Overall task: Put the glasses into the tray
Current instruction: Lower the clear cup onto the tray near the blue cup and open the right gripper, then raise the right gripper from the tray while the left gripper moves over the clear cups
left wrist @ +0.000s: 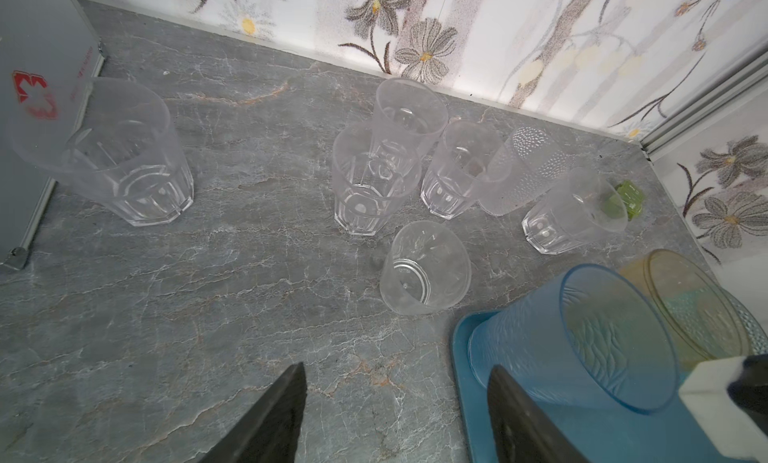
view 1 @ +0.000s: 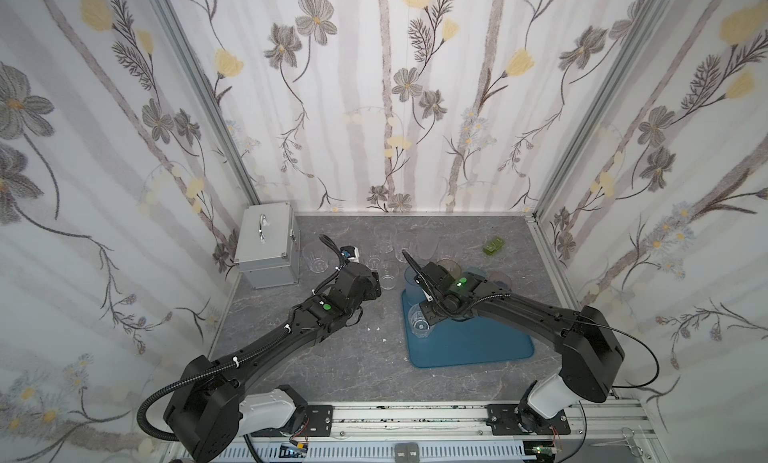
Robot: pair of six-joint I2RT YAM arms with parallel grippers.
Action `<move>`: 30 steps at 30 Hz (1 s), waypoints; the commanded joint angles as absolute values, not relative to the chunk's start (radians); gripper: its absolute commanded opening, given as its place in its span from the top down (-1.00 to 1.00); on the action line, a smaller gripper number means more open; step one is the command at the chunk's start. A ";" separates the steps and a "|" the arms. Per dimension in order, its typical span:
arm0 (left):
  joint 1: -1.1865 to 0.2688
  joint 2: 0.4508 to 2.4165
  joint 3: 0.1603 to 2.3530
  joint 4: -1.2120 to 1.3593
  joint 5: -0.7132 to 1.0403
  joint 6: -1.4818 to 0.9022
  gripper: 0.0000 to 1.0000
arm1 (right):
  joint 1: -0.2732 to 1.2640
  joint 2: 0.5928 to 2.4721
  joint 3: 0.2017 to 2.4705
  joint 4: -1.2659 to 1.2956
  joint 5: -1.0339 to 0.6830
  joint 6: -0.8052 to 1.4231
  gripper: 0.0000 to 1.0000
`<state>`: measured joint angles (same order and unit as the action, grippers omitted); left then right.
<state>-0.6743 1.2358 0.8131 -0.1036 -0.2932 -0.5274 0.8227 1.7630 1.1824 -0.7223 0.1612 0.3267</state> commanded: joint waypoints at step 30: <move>-0.655 1.232 0.819 -0.064 -0.323 -0.420 -0.52 | 0.750 1.639 1.319 -0.766 0.127 0.260 -0.01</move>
<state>-0.6674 1.2442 0.8131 -0.1005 -0.2874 -0.4686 0.7696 1.6596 1.2835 -0.7620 0.1368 0.2863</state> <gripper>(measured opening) 0.754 0.489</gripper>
